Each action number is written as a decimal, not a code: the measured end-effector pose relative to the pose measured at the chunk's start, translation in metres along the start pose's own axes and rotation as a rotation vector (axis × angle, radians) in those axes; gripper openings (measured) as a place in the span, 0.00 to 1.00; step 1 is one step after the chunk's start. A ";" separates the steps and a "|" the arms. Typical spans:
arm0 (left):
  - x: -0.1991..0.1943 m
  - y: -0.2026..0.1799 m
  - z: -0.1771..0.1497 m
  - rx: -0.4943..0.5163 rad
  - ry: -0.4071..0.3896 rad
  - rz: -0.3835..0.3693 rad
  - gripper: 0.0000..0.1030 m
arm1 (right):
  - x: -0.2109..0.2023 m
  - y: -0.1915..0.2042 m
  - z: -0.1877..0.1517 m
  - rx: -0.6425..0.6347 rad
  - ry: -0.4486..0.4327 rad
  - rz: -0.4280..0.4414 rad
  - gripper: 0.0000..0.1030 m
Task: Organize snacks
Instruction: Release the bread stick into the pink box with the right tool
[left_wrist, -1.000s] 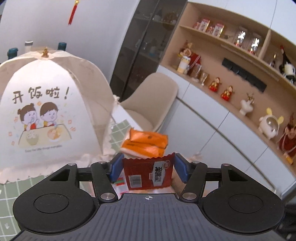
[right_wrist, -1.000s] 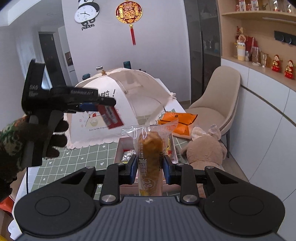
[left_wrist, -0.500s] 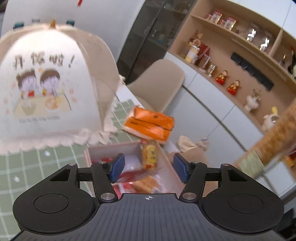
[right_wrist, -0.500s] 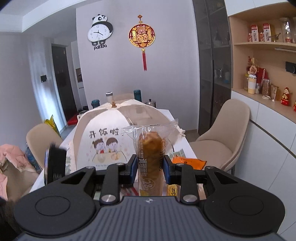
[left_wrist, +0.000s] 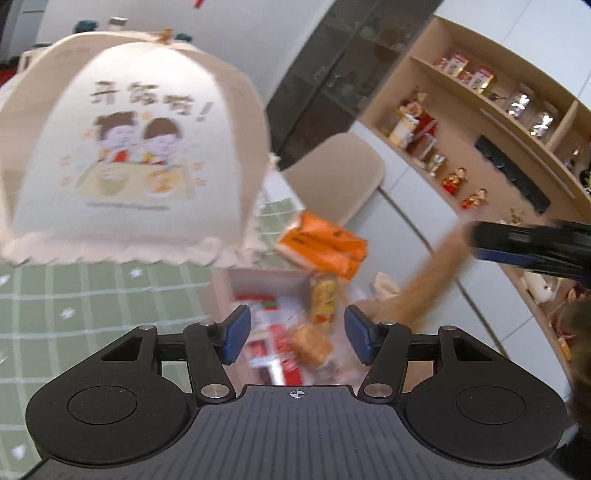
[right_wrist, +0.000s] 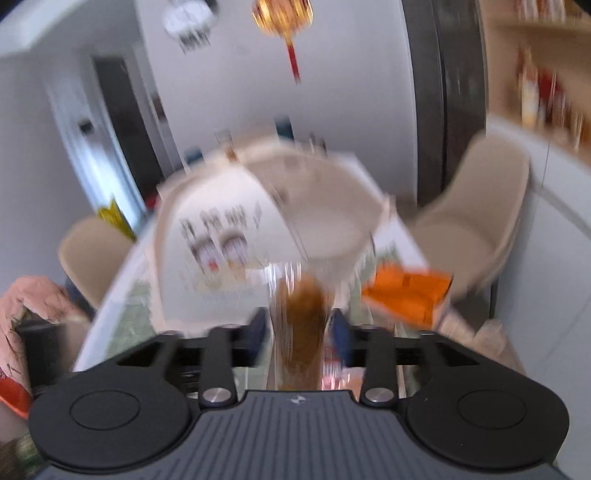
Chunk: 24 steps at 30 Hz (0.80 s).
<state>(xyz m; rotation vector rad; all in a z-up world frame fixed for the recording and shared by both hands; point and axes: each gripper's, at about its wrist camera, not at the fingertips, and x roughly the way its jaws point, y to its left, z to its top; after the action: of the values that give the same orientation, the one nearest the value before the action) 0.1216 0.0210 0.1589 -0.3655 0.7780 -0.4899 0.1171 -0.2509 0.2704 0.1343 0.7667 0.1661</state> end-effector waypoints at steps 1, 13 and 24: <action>-0.007 0.004 -0.005 -0.002 0.001 0.015 0.59 | 0.016 -0.005 -0.002 0.005 0.012 -0.061 0.58; -0.053 0.055 -0.122 0.013 0.189 0.162 0.59 | 0.020 -0.018 -0.102 -0.036 0.172 -0.067 0.77; -0.059 -0.019 -0.204 0.402 0.318 0.173 0.60 | 0.021 0.022 -0.244 -0.098 0.466 0.100 0.78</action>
<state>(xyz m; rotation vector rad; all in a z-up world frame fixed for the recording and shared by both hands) -0.0702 0.0105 0.0674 0.1578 0.9844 -0.5347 -0.0410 -0.2106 0.0865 0.0393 1.2144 0.3364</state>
